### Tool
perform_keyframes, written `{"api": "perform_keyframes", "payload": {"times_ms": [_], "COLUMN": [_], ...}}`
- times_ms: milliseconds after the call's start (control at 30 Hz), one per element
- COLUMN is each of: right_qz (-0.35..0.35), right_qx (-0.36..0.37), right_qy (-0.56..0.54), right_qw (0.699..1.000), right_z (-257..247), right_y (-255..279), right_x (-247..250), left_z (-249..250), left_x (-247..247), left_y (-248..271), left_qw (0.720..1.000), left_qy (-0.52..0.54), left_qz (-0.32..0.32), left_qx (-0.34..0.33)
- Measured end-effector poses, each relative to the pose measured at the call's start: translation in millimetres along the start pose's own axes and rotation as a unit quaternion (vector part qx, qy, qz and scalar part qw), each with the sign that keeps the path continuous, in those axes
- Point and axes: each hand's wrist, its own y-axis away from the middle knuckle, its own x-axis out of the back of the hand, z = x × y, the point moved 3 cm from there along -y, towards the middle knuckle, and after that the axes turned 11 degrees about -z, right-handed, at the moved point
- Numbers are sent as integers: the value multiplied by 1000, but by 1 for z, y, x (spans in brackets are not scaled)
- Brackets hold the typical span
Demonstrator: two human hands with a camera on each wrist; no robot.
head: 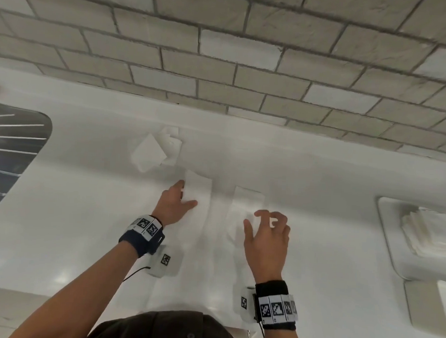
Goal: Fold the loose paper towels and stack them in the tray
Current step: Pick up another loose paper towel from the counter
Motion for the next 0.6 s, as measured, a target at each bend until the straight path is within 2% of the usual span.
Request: {"api": "perform_keyframes", "payload": {"times_ms": [33, 100, 167, 200, 267, 333, 400, 500, 600], "right_qz": [12, -14, -27, -12, 35, 56, 46, 10, -18], "right_qx": [32, 59, 54, 53, 46, 20, -14, -38, -55], "right_qy": [-72, -258, -360, -379, -362, -325, -293, -244, -205], "right_qw": [997, 964, 931, 924, 930, 944, 955, 969, 977], "right_z": [-8, -23, -33, -34, -27, -13, 1, 16, 21], "right_y": [0, -1, 1, 2, 1, -3, -8, -12, -10], "right_x": [6, 10, 15, 17, 17, 9, -1, -21, -33], "left_z": [12, 39, 71, 85, 100, 100, 92, 74, 57], "left_x": [-6, -21, -34, -40, -49, -59, -71, -93, -106], "left_y": [5, 13, 16, 16, 6, -8, -18, -27, -32], "left_qw": [998, 986, 966, 958, 959, 976, 989, 993, 992], "left_qy": [38, 120, 186, 206, 194, 113, 39, 14, -3], "left_qz": [-13, -42, -74, -84, -86, -67, -52, -68, -87], "left_qx": [-37, -110, -165, -179, -188, -171, -131, -96, -92]}}
